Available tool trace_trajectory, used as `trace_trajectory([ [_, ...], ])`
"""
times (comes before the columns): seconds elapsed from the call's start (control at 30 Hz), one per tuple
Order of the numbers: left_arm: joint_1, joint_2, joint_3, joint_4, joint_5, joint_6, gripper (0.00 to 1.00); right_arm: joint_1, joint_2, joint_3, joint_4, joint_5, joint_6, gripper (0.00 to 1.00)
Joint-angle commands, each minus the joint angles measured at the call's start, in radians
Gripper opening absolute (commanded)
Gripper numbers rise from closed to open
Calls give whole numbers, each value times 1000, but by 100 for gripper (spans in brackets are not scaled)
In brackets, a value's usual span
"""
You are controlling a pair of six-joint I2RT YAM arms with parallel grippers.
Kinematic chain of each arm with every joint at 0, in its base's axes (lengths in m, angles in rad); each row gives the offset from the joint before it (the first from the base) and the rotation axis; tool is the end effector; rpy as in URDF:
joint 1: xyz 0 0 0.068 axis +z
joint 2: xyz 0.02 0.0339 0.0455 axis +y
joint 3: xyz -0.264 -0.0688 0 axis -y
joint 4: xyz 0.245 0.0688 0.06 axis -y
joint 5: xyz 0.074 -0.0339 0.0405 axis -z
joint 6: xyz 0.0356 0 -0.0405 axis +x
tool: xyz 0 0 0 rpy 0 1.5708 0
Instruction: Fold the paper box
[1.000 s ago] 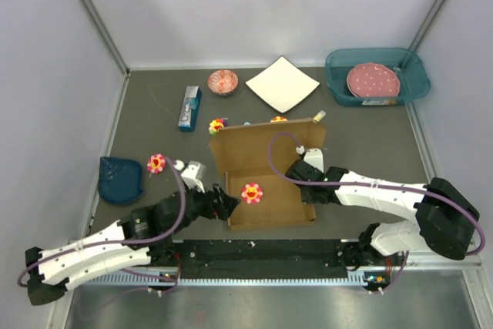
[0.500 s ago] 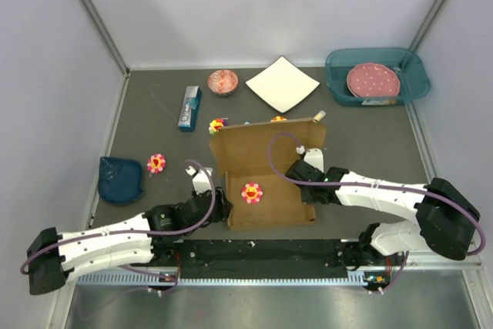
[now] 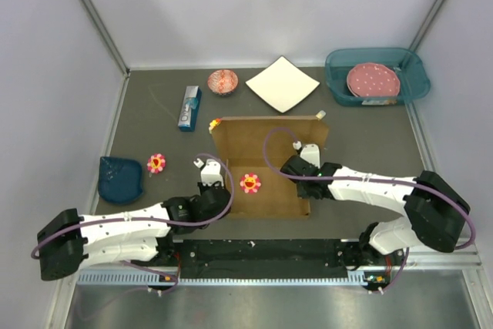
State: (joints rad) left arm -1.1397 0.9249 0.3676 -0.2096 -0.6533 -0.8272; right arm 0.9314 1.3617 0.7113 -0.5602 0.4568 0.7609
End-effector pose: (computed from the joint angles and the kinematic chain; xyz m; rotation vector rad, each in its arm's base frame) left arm 0.0925 -0.1494 0.1747 0.0288 2.1761 -0.3578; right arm 0.1521 0.1783 0.1720 -0.1103 2.5661 -0.0456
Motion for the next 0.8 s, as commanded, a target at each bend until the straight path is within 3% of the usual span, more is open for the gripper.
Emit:
trace_trajectory([
  [0.0, 3, 55, 53, 128, -72, 68, 0, -28, 48, 51, 86, 36, -43, 0],
  [0.17, 3, 124, 85, 142, -112, 69, 0, -54, 48, 83, 89, 39, -87, 0],
  [0.3, 3, 141, 99, 134, -135, 65, 0, -54, 14, 86, 82, 36, -94, 32],
  [0.4, 1, 155, 108, 122, -149, 65, 0, -54, -1, 109, 59, 37, -97, 41],
  [0.77, 3, 193, 148, 59, -157, 17, 0, -54, 11, 160, -35, -87, -127, 49],
])
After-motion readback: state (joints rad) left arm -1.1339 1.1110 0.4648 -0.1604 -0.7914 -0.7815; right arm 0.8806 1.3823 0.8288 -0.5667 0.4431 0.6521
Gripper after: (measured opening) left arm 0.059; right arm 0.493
